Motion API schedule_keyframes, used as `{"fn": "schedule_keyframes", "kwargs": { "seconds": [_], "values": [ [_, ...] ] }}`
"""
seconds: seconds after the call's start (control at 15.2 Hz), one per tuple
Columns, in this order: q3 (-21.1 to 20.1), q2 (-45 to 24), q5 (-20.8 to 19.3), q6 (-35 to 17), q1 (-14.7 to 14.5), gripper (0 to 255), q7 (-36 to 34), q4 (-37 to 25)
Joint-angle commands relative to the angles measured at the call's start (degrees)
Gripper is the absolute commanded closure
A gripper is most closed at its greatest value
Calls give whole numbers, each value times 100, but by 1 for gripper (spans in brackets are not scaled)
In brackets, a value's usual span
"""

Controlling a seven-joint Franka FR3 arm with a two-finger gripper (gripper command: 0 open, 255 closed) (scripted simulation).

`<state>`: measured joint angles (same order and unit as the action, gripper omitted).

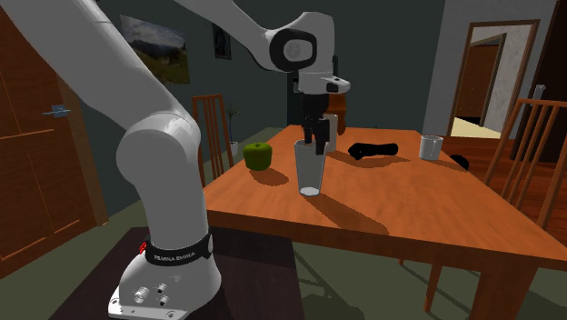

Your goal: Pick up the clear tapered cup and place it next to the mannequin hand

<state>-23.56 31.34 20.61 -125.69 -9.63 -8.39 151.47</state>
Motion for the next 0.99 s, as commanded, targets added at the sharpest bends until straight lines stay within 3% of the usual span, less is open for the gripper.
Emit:
{"fn": "schedule_keyframes", "kwargs": {
  "seconds": [0.0,0.2,0.73,0.79,0.92],
  "values": [
    [-61,-115,33,-201,-8,0,-10,75],
    [-152,-328,78,-549,-12,0,-8,208],
    [-152,-328,78,-548,-12,0,-8,207],
    [-152,-328,78,-548,-12,255,-8,207],
    [-152,-328,78,-548,-12,255,-8,207]
  ]
}}
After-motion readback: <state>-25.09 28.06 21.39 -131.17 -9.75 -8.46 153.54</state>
